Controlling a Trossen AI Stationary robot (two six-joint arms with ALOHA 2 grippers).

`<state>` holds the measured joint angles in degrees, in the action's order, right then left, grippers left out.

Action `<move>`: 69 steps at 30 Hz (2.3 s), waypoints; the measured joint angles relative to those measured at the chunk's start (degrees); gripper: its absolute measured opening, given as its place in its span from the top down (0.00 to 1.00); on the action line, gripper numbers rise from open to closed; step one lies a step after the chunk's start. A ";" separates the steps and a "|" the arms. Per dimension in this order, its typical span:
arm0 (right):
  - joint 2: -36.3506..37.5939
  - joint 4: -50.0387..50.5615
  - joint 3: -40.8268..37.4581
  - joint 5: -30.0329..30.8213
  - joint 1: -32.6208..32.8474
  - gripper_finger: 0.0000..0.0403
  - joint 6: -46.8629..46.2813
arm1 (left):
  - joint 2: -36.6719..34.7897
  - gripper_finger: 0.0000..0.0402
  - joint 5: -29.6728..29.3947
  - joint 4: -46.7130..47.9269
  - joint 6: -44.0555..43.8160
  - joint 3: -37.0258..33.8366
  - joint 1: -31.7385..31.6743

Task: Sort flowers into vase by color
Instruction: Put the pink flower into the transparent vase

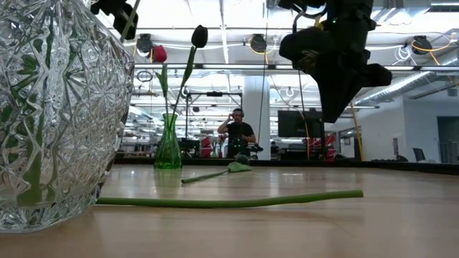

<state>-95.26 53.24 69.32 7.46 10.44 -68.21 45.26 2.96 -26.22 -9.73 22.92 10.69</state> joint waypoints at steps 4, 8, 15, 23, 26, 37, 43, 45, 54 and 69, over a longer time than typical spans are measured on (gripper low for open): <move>0.00 -2.57 0.00 0.07 0.58 0.96 4.12 | 0.00 1.00 0.02 -0.08 -0.36 0.00 1.86; 0.00 -7.27 -1.28 -0.28 0.54 0.96 8.14 | 0.06 1.00 -0.95 -0.94 -0.37 0.00 4.06; 0.56 -26.41 -9.11 -1.41 2.23 0.96 10.44 | 2.36 1.00 -6.21 -5.57 -0.50 0.00 8.39; 12.57 -44.71 -23.19 7.42 10.09 0.96 10.83 | 6.49 1.00 -9.63 -11.71 -0.51 0.11 13.28; 19.15 -52.09 -29.64 9.97 12.97 0.96 10.57 | 7.75 1.00 -11.14 -13.53 -0.48 0.11 14.38; 27.05 -63.48 -39.17 10.62 15.45 0.96 3.75 | 16.38 1.00 -8.30 -20.80 -0.53 3.16 16.94; 25.78 -63.79 -39.08 10.80 15.38 0.96 1.72 | 22.40 1.00 -7.65 -30.77 -0.57 3.23 18.08; 25.77 -63.67 -39.08 10.88 15.38 0.96 0.20 | 23.53 1.00 -7.40 -31.93 -1.00 3.23 18.53; 25.75 -63.74 -39.08 13.01 15.41 0.96 -3.43 | 28.38 1.00 -5.73 -33.72 -1.99 3.21 20.62; 25.75 -63.74 -39.08 16.68 15.42 0.96 -5.28 | 28.76 1.00 -5.99 -39.45 -0.46 3.19 20.50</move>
<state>-69.52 -10.50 30.24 24.14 25.87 -73.49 74.02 -3.03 -65.67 -10.20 26.11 31.19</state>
